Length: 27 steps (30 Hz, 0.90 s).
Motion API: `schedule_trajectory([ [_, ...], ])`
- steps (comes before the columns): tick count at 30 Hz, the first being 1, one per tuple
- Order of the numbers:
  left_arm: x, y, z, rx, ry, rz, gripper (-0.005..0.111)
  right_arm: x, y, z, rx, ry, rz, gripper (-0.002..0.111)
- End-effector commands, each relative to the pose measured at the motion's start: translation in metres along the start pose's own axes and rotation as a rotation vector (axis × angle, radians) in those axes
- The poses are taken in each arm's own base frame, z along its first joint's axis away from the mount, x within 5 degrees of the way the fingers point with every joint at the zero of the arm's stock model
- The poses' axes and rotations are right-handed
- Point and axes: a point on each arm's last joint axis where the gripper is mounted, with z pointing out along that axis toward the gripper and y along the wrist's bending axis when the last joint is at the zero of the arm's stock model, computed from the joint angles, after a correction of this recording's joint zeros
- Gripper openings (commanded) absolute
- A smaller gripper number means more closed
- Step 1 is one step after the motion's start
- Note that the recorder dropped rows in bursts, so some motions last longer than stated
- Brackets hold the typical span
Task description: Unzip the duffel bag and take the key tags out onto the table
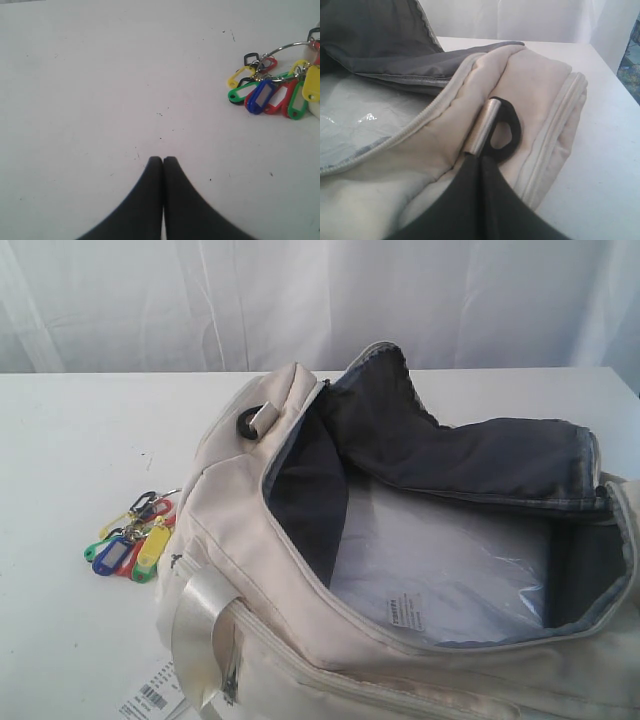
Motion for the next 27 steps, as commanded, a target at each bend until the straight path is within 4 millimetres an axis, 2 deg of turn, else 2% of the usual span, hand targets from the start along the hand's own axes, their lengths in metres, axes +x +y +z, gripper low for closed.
schedule_trajectory([
  [1,0.0005,-0.0003,-0.0001,0.004,0.0,0.004,0.0,0.0,-0.0003,-0.0001,0.006,-0.011,-0.01,0.0],
  [27,-0.0021,-0.0001,-0.0002,0.002,-0.029,-0.033,0.0,0.0,-0.0001,-0.0001,0.003,-0.011,-0.002,0.0],
])
